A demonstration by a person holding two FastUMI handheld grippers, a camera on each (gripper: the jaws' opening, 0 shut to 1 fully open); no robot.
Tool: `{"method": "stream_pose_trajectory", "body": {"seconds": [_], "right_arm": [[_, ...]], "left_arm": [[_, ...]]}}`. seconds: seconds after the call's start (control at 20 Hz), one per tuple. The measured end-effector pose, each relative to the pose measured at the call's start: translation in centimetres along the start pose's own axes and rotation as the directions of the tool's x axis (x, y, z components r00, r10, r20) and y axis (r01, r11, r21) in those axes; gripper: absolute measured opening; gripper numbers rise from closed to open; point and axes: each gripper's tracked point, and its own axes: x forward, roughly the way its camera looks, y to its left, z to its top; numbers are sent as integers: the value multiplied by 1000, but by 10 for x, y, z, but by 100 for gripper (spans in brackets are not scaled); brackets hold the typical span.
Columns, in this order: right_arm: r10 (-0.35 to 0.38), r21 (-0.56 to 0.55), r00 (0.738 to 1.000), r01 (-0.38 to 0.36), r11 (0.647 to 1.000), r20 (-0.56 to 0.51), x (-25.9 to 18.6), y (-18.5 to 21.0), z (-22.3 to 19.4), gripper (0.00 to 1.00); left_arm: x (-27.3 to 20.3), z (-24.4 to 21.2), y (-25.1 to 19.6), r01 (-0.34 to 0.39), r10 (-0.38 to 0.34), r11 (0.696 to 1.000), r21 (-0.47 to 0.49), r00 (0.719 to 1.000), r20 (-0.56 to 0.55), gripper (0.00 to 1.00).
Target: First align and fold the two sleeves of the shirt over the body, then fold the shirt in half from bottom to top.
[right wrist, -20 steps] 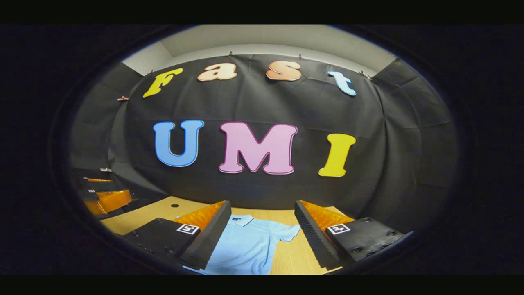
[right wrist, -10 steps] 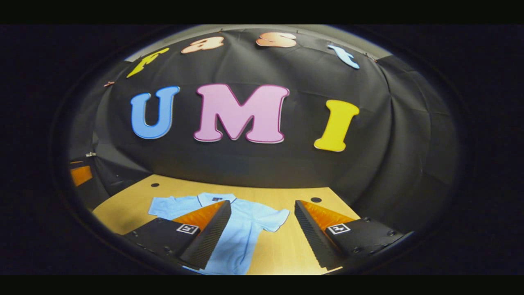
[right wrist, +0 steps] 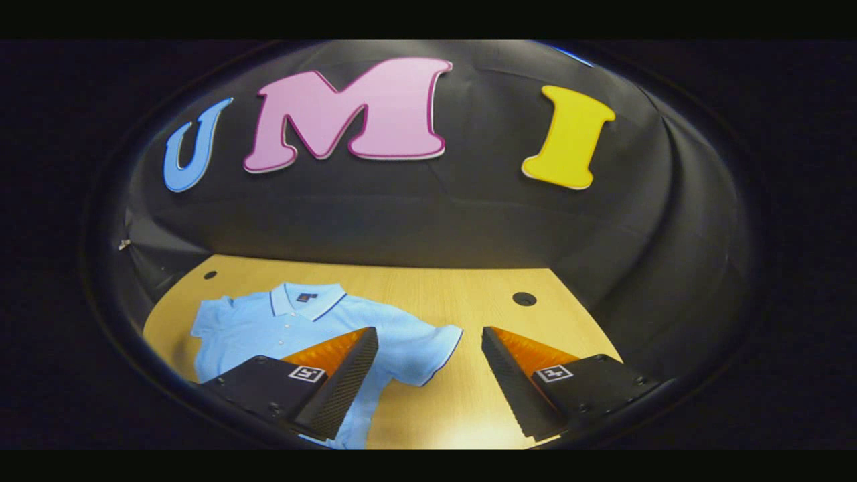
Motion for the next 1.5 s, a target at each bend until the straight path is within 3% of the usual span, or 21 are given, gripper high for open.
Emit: {"method": "stream_pose_trajectory", "body": {"seconds": [0.4,0.7,0.85,0.9,0.95,1.0,1.05,1.3,1.4,1.45,1.5], "right_arm": [[-1,19,990,3,1000,-142,108,-20,-49,97],[22,123,975,5,992,-219,139,-25,-76,99],[29,118,963,3,993,-268,145,-18,-96,85],[25,98,969,-1,995,-246,147,-18,-91,72],[29,84,968,-8,996,-251,149,-17,-95,65],[39,82,971,-20,996,-237,147,-16,-90,71],[48,81,970,-29,996,-238,147,-15,-90,65],[56,129,972,-26,991,-230,149,-4,-86,11],[67,154,971,-32,988,-231,150,-1,-86,0],[67,150,971,-33,988,-229,150,-2,-84,11],[62,137,973,-32,990,-221,149,-3,-82,0]], "left_arm": [[25,-29,-10,-60,60,998,4,994,-97,100],[33,-39,-18,-61,63,998,21,990,-125,100],[33,-41,-21,-59,62,998,28,990,-128,99],[34,-41,-22,-57,61,998,29,990,-127,99],[34,-41,-21,-58,61,998,31,990,-127,99],[35,-41,-21,-58,62,998,31,990,-129,99],[34,-44,-21,-59,63,998,30,990,-130,99],[33,-51,-20,-64,66,998,17,988,-141,99],[30,-54,-18,-70,73,997,23,987,-143,99],[29,-56,-16,-72,75,997,24,987,-145,99],[28,-58,-14,-75,78,997,23,986,-145,99]]}}
